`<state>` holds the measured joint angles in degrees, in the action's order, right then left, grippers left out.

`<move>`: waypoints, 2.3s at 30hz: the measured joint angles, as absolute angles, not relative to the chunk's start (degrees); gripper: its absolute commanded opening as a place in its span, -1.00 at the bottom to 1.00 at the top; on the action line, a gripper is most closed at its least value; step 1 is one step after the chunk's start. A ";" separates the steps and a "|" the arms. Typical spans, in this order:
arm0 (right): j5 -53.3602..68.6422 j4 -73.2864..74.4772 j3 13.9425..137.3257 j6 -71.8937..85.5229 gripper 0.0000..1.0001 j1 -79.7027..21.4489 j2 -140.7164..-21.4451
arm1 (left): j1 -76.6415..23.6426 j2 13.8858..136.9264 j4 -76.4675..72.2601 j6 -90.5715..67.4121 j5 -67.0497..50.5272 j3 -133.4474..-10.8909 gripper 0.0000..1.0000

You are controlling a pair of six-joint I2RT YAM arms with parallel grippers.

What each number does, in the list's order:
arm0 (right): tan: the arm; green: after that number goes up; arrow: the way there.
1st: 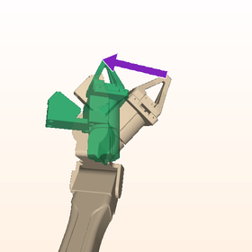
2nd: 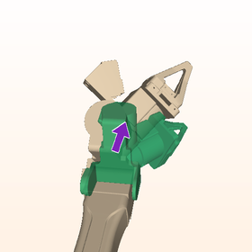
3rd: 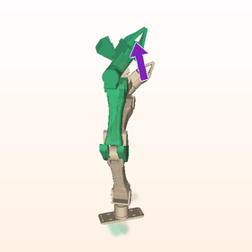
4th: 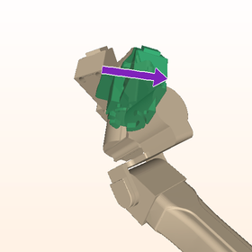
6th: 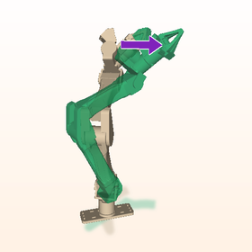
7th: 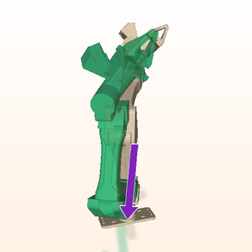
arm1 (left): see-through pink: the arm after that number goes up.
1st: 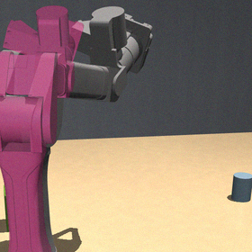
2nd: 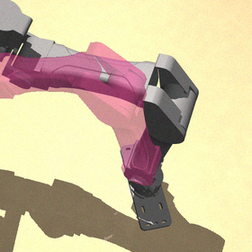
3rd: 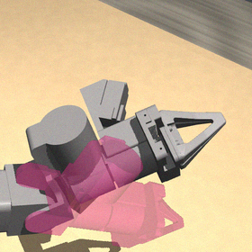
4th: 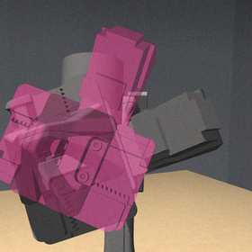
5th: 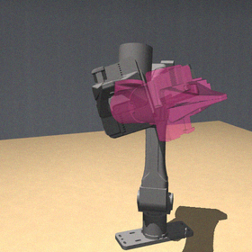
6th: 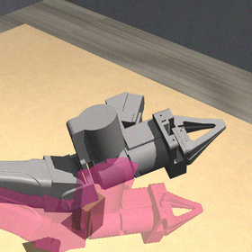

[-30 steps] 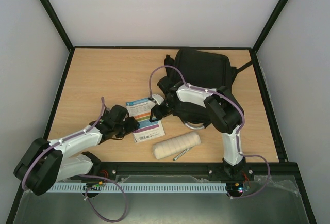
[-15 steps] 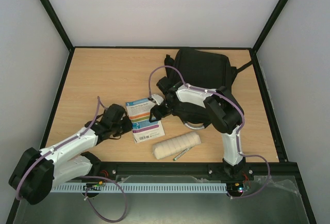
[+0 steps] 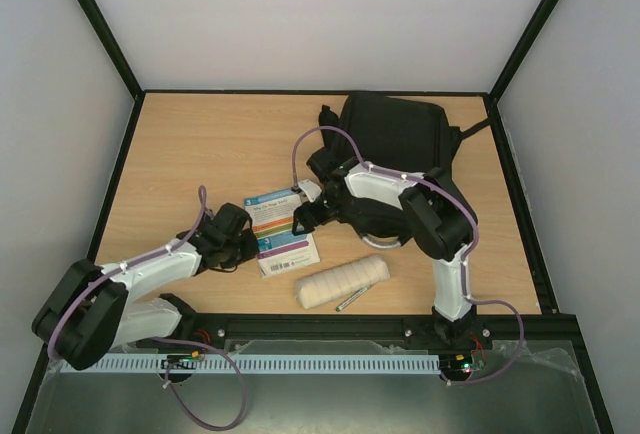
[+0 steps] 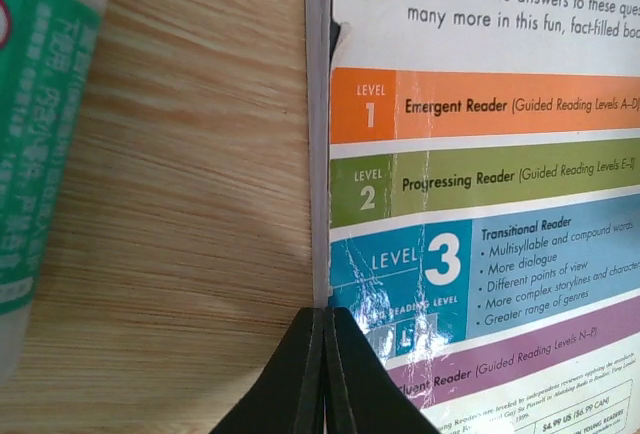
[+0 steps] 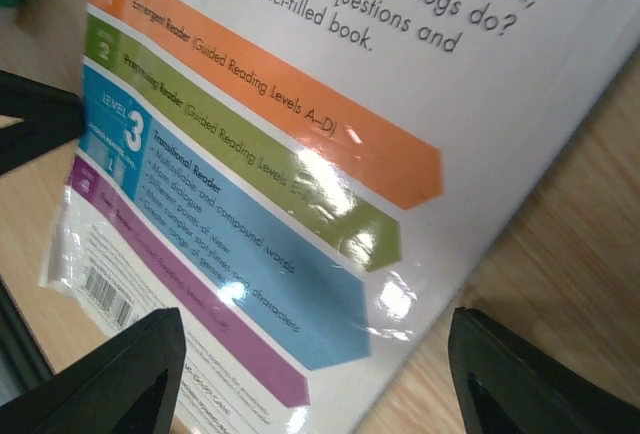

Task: Pack the student bag
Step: Pick up the book from the center of the board.

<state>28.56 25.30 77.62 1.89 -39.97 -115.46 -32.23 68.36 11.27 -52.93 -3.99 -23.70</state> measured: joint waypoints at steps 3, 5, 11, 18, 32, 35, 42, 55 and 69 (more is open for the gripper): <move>27.33 25.17 77.38 2.28 0.61 -39.64 -115.28 | -32.18 68.60 9.06 -53.41 -3.99 -22.57 -0.95; 27.11 25.17 77.38 2.66 0.71 -39.59 -115.22 | -32.08 69.34 7.25 -53.63 -4.01 -22.06 -0.95; 28.60 25.87 78.28 3.73 0.79 -39.03 -115.68 | -31.99 71.90 2.52 -54.02 -4.03 -21.91 -0.95; 36.71 27.81 80.29 4.40 0.81 -36.25 -117.97 | -31.53 74.22 -0.56 -54.04 -3.66 -22.15 -0.95; 62.19 27.66 80.95 7.07 0.62 -36.25 -117.99 | -31.38 78.19 -8.75 -54.24 -2.70 -21.47 -0.95; 64.10 26.52 80.97 7.07 0.59 -37.21 -115.98 | -31.48 78.43 -9.72 -54.22 -2.94 -21.26 -0.95; 57.89 24.67 80.95 8.23 0.33 -37.85 -112.92 | -31.51 78.32 -10.37 -54.22 -2.96 -20.88 -0.95; 43.13 23.53 79.07 10.63 -0.75 -37.47 -112.92 | -31.97 76.66 -9.82 -54.48 -3.03 -20.25 -0.95; 38.48 23.46 77.91 8.25 -0.98 -35.51 -105.58 | -32.64 63.51 14.68 -53.93 1.34 -24.14 -0.58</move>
